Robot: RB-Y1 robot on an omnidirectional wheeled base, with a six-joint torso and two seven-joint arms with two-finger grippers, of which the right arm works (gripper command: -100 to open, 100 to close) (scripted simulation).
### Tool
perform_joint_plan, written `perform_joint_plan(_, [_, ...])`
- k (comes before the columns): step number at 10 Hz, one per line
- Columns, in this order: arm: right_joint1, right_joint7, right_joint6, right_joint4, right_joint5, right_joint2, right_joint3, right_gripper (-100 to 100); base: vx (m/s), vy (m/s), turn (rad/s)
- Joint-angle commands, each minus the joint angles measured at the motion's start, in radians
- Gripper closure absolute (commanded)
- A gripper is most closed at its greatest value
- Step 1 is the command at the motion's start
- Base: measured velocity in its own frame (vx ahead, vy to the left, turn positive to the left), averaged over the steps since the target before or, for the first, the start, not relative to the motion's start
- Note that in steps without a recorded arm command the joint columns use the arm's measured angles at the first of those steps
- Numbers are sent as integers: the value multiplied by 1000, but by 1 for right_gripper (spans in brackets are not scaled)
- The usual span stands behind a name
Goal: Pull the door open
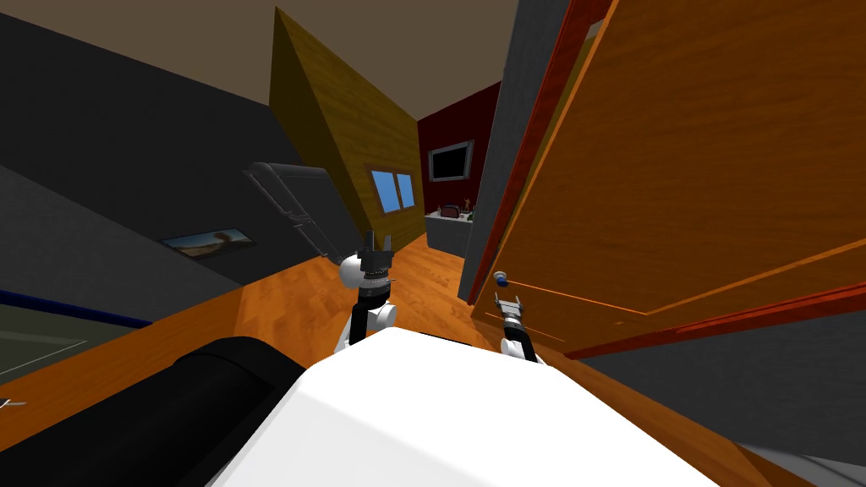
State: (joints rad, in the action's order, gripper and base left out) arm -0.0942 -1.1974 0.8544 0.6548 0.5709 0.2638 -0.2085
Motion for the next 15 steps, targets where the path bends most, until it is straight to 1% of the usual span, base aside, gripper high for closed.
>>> perform_joint_plan(1, [1,-47,-6,10,16,-1,-8,-100,-39,-10,19])
perform_joint_plan(5, [0,-150,-14,23,57,-6,-32,-100,-60,-19,23])
perform_joint_plan(8, [0,-199,-18,31,78,-9,-44,-100,-44,-20,16])
perform_joint_plan(9, [-1,-187,-17,28,73,-9,-41,-100,-19,-8,4])
perform_joint_plan(10, [8,-212,-8,19,80,12,-36,-100,124,25,136])
perform_joint_plan(13, [25,-254,10,2,92,52,-25,-100,234,26,134])
perform_joint_plan(15, [37,-284,22,-10,101,81,-17,-100,192,-27,111])
